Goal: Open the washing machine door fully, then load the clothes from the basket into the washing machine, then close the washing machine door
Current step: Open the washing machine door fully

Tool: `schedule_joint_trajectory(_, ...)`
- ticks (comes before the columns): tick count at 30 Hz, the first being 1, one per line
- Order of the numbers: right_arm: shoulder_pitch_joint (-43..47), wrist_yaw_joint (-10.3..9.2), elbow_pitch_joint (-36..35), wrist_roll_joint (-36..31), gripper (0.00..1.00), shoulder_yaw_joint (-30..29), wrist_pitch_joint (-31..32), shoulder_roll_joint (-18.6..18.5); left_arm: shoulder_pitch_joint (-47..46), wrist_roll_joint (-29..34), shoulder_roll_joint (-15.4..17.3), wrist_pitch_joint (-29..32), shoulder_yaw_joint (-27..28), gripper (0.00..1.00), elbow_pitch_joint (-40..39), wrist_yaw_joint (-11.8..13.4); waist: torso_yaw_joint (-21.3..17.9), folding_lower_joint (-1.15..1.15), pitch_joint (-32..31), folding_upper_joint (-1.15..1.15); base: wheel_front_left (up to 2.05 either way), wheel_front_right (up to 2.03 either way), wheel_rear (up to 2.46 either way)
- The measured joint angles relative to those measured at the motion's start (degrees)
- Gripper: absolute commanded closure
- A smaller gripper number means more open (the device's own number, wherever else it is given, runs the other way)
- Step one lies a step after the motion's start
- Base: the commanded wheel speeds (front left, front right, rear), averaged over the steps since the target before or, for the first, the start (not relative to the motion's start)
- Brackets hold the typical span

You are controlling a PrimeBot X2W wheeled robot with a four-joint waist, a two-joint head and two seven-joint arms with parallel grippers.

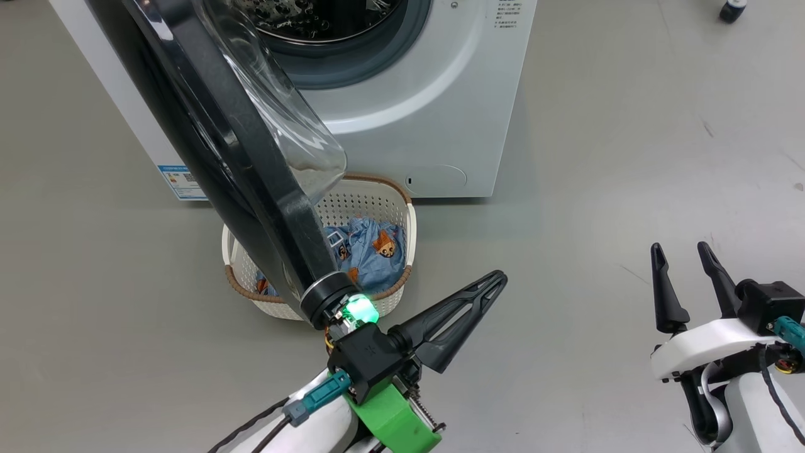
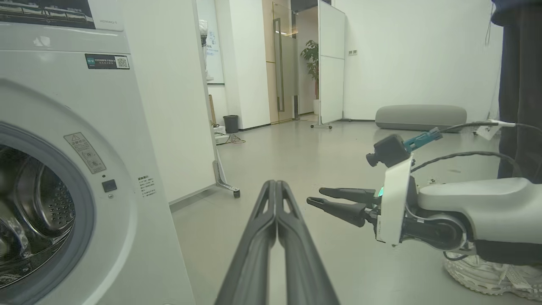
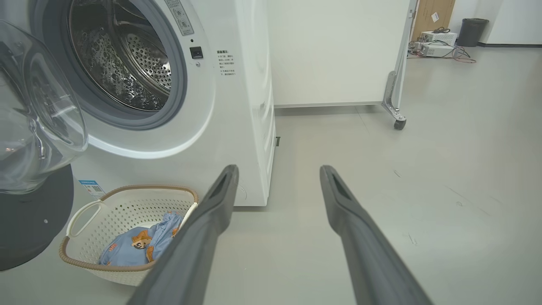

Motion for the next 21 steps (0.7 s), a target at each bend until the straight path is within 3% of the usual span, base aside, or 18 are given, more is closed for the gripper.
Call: schedule_joint_trajectory(21, -0.3, 0.81, 0.0, -0.3, 0.0, -0.3, 0.0, 0.2, 2.2, -3.0, 0.4, 0.0, 7.0, 1.0, 9.5, 0.2, 1.0, 0.0, 2.0, 0.0, 0.0, 0.0, 0.0)
